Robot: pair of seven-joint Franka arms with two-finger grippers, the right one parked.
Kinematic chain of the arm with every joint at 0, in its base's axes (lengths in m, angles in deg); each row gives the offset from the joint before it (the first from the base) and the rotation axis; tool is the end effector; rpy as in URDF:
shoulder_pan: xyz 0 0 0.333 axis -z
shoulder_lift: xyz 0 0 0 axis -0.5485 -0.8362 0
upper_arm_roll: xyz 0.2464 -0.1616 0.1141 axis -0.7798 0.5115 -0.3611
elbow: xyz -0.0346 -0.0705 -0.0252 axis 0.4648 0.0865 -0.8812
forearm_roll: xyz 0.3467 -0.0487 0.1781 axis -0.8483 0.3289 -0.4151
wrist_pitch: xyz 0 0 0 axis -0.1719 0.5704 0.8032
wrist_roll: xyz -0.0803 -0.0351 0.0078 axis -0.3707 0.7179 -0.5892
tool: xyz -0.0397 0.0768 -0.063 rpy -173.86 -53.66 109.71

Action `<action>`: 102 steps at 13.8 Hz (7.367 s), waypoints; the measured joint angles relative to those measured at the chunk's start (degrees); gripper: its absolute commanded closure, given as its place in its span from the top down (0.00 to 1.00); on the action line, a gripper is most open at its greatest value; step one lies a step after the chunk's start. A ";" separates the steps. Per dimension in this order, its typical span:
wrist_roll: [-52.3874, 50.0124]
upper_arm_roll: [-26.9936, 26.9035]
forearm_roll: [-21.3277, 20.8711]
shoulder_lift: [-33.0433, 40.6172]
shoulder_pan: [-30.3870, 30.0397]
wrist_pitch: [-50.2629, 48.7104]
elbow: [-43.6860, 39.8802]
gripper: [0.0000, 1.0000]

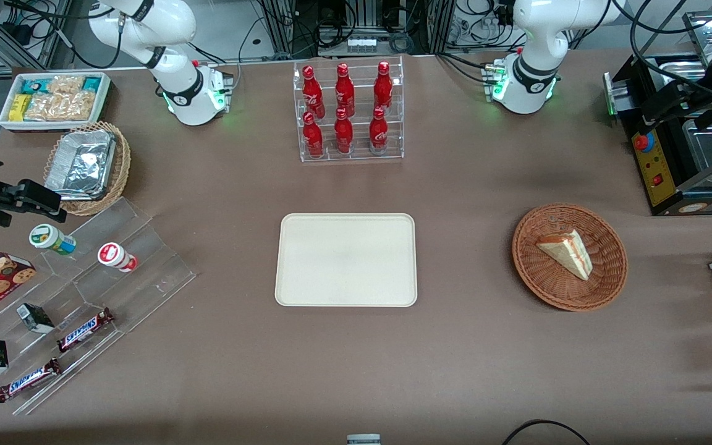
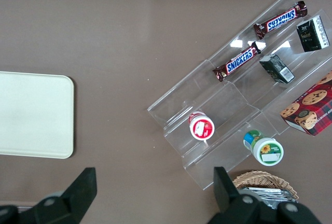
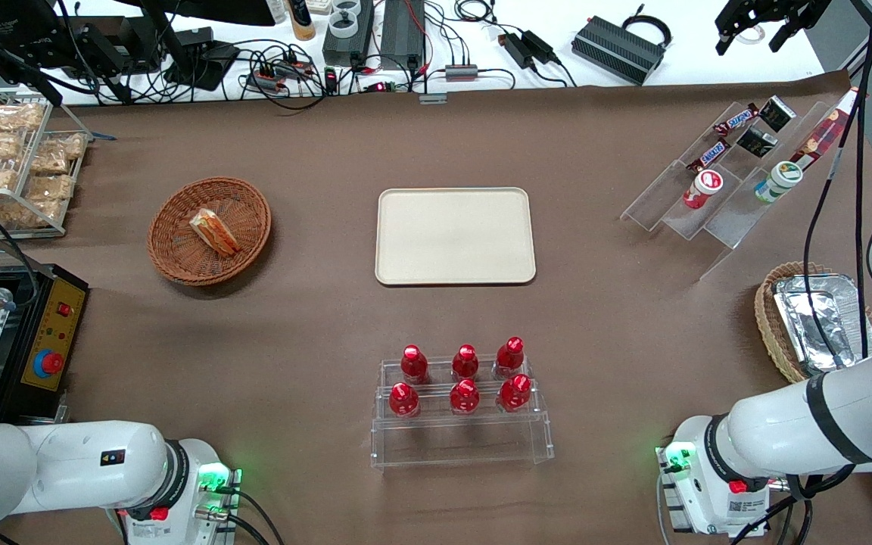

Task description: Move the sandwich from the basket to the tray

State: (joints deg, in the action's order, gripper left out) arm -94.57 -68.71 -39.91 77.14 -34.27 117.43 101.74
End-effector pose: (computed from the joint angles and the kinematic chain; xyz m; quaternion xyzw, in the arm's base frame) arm 0.4889 -0.0170 0.6844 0.9988 0.0417 -0.0163 0.0177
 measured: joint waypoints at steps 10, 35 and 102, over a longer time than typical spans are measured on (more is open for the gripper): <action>-0.25 -1.96 0.00 -0.61 1.17 -0.25 -0.03 1.00; -36.34 -2.55 -1.66 -12.88 -1.10 33.18 24.47 1.00; -45.73 -1.11 -4.44 -15.16 16.72 19.84 13.35 0.29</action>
State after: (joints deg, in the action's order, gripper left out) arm -140.30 -69.82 -44.35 61.98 -17.55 137.27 115.10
